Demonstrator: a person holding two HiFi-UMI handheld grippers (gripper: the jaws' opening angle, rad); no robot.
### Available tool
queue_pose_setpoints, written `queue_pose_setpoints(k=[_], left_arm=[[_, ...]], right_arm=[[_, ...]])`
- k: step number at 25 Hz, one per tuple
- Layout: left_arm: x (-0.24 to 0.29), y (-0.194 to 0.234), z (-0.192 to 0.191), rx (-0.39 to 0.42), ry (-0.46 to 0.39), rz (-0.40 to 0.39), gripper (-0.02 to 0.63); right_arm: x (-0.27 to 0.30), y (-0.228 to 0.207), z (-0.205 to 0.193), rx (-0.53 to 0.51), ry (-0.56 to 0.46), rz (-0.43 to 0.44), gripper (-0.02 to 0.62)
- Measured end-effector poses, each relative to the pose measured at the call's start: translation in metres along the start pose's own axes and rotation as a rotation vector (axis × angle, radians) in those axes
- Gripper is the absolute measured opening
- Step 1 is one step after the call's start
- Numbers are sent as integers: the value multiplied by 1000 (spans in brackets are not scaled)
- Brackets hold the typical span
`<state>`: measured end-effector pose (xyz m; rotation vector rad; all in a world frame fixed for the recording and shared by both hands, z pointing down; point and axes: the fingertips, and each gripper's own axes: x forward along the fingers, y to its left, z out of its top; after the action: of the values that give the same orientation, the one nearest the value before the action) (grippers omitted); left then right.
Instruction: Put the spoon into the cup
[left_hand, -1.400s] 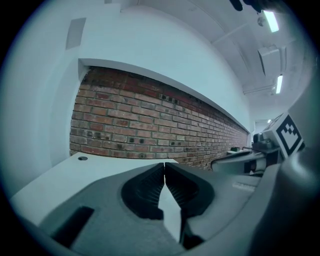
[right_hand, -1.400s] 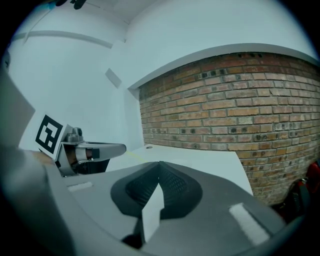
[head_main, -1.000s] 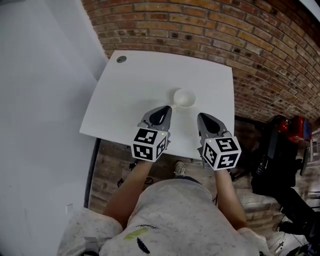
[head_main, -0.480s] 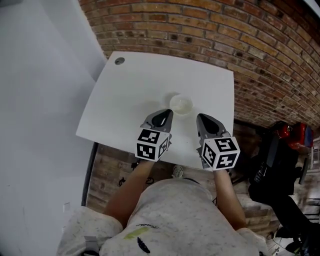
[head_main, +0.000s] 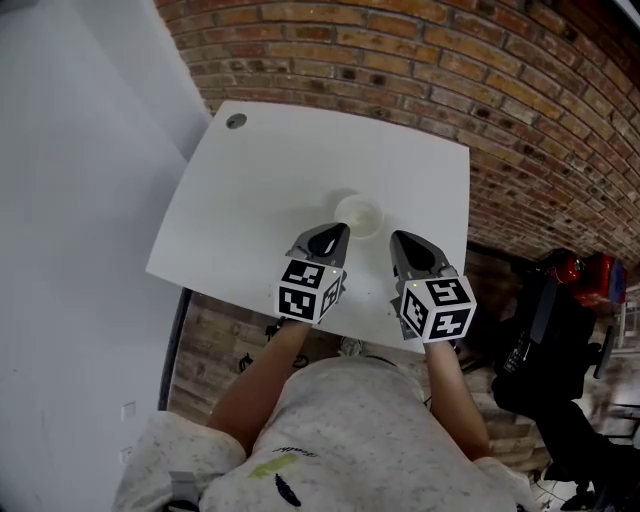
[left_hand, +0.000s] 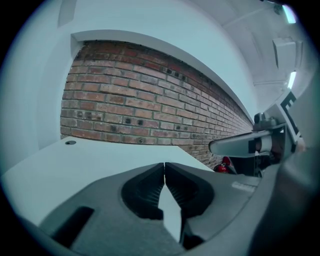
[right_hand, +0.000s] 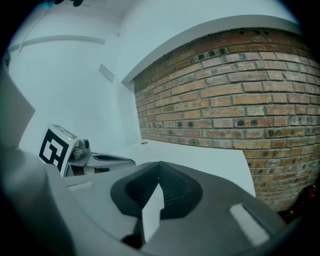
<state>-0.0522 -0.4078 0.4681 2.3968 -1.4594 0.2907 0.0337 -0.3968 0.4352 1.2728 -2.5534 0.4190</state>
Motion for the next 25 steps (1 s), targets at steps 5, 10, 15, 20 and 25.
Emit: queue_pose_setpoints(k=[5,10,15,20,25], left_arm=[[11,0,-3,-2,12,-1,5],[18,3,-6,-11,23,4,5],[23,4,-8,-17,30,5,5],[27,7,-10,-21,34,5,6],[28,9,-10,-24,35,8,6]], right_arm=[[6,-7,0,3,6,5,11],[11,-13,-1,6,14,6,11],[16,-17,-3,10,22,9,11],[21,-17,-5,11,29,15,11],[24,-17,-6,12,36,21,11]])
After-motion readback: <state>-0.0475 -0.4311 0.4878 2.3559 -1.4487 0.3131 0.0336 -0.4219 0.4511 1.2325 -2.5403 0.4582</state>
